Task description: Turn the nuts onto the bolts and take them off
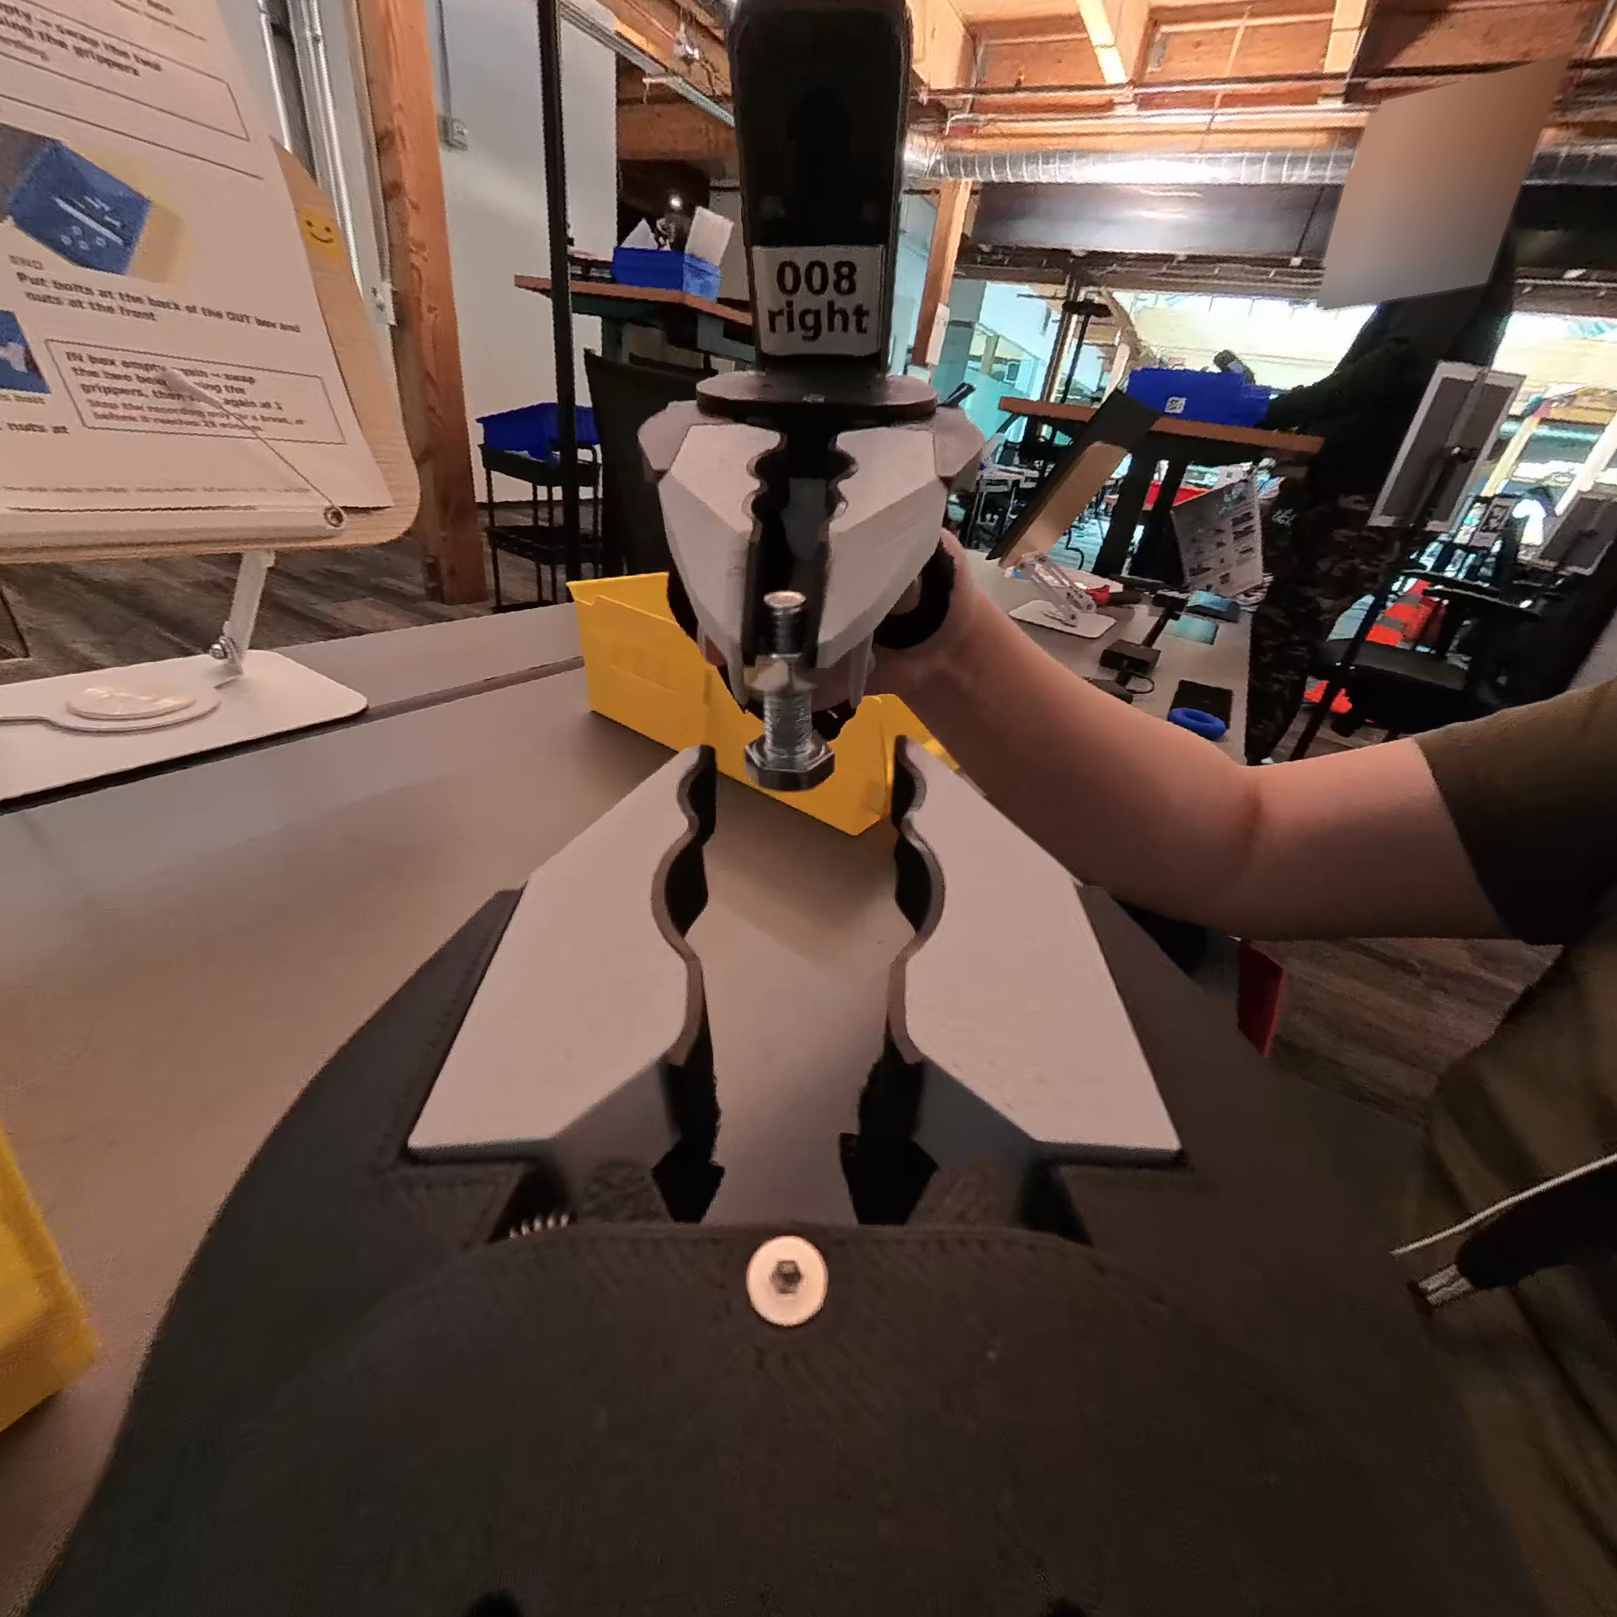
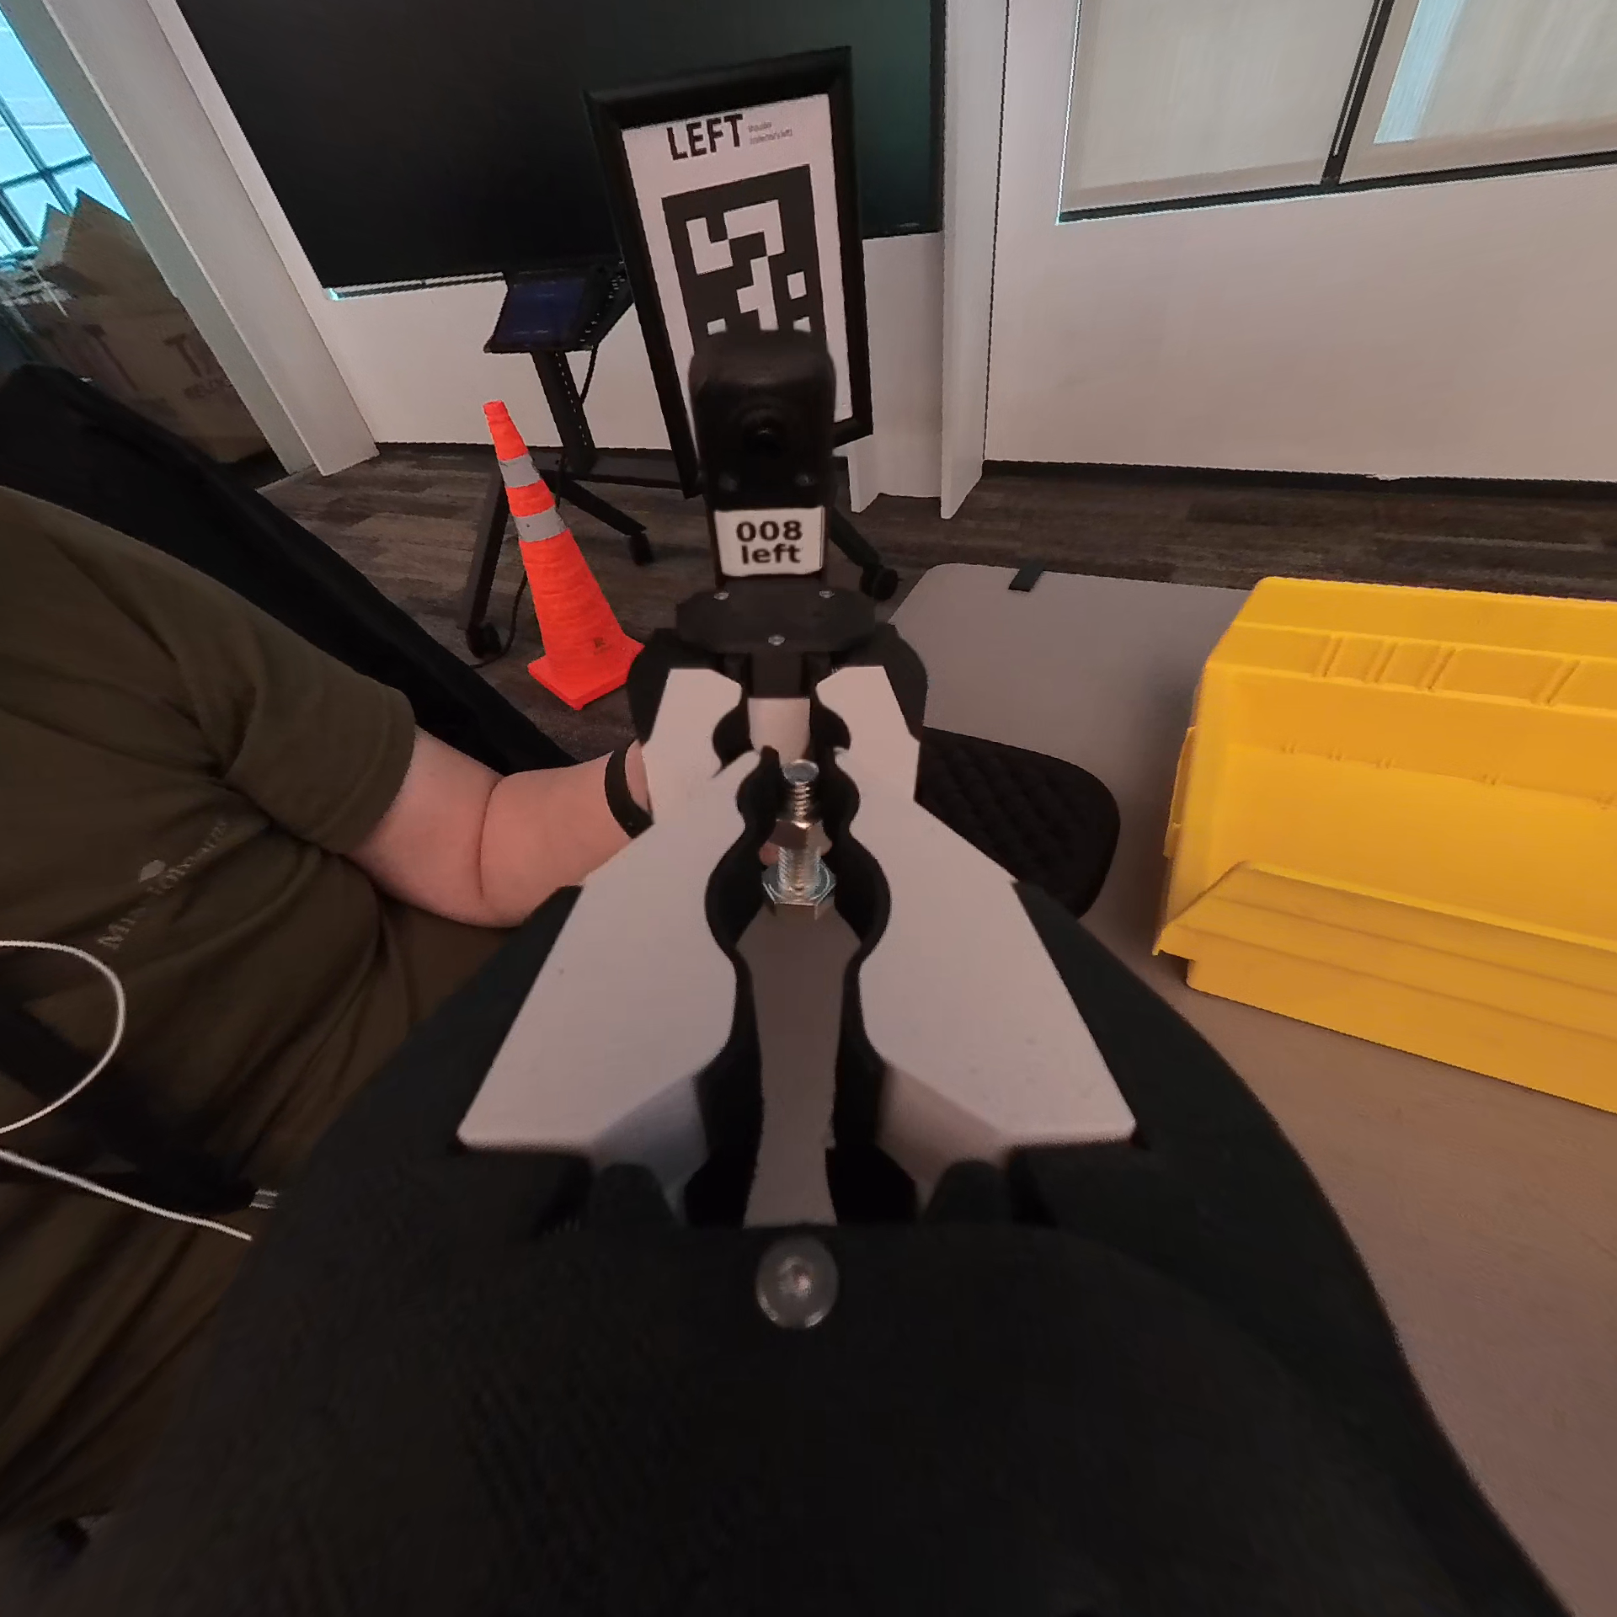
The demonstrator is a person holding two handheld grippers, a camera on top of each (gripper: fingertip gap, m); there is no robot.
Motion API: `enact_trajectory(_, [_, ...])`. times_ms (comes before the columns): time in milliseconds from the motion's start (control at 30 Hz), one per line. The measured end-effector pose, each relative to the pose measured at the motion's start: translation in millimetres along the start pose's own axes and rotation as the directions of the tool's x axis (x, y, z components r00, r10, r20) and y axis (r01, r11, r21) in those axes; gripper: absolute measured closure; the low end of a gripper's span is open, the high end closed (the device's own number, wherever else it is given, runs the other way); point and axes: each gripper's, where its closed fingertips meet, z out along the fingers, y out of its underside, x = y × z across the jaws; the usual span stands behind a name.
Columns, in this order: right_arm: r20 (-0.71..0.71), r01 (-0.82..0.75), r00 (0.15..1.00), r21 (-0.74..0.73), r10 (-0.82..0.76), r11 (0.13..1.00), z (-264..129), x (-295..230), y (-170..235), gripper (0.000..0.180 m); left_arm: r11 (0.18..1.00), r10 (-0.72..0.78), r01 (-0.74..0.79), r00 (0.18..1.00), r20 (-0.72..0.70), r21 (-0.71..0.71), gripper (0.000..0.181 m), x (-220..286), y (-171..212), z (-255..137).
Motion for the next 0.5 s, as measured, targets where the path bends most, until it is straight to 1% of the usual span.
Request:
enact_trajectory(33, [0.004,0.000,1.000,0.003,0.000,1.000,0,-1,-1,0.172,1.000,0.008,-0.008,1.000,0.007,0.003,0.149,0,0,0])
enact_trajectory(67, [0.007,0.001,1.000,0.003,-0.001,1.000,0,-1,-1,0.172,1.000,0.014,-0.014,1.000,0.012,0.007,0.161,0,0,1])
enact_trajectory(200, [0.012,0.004,1.000,0.029,-0.004,1.000,0,-2,-4,0.172,1.000,0.014,-0.015,1.000,0.026,0.027,0.163,-2,-2,1])
enact_trajectory(233, [0.021,0.009,1.000,0.052,-0.010,0.999,-1,-3,-6,0.163,0.999,0.017,-0.018,0.999,0.027,0.038,0.163,-2,-4,0])
enact_trajectory(267, [0.012,0.001,1.000,0.073,-0.002,0.997,-1,-1,-9,0.143,0.998,0.021,-0.023,0.999,0.040,0.051,0.163,-3,-6,-1])
enact_trajectory(300, [-0.009,-0.006,1.000,0.080,0.007,0.997,-3,3,-10,0.136,0.997,0.026,-0.030,0.998,0.053,0.067,0.163,-4,-9,-3])
enact_trajectory(367, [-0.018,-0.018,1.000,0.084,0.020,0.996,-7,8,-8,0.145,0.995,0.024,-0.030,0.998,0.065,0.094,0.163,-6,-14,-7])
enact_trajectory(433, [0.035,-0.053,0.998,0.077,0.050,0.996,-7,4,-5,0.153,0.994,0.011,-0.018,0.998,0.066,0.106,0.163,-7,-16,-10])
enact_trajectory(500, [0.048,-0.077,0.996,0.056,0.074,0.995,-4,4,0,0.154,0.995,0.011,-0.017,0.998,0.070,0.097,0.163,-7,-15,-11])
